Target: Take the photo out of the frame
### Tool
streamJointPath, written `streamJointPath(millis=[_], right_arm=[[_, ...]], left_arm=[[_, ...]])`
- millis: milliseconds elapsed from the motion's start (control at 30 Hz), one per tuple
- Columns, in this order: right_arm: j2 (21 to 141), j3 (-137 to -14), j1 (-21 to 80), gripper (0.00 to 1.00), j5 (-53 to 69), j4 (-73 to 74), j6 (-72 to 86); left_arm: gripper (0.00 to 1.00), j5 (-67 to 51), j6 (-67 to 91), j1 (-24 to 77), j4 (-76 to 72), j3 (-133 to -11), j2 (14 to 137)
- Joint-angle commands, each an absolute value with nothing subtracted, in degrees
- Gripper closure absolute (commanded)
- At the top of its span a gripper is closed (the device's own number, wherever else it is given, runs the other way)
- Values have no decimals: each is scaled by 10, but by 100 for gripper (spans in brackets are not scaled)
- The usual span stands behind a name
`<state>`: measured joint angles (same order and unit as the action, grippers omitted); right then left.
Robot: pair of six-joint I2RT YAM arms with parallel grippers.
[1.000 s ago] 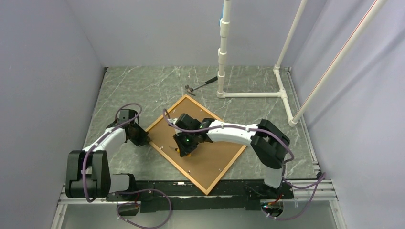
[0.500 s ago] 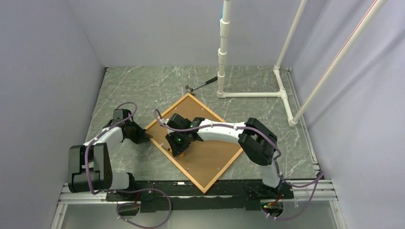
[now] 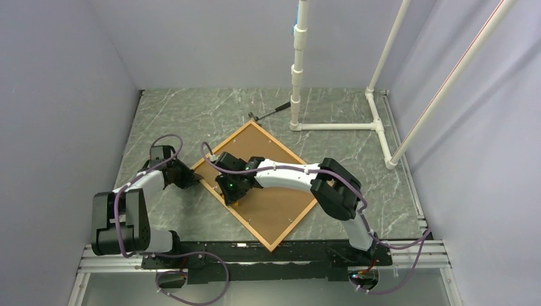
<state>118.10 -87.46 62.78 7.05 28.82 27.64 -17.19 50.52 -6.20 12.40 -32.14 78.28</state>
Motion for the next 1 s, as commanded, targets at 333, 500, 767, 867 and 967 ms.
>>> streamJointPath(millis=[333,500,767,867,967], right_arm=[[1232,-950,590,100,-24,261,311],[1220,-969,582,100,-7,261,313],[1131,-857,580,100,41,232,318],[1133,-843,580,100,50,222,319],[1130,-842,580,100,59,226,314]], left_arm=[[100,-174,494,-62,114,-303,797],[100,-172,487,-62,115,-299,795],[100,-184,478,-72,113,-305,803],[100,-185,479,-74,114,-302,799],[100,-188,477,-75,113,-301,798]])
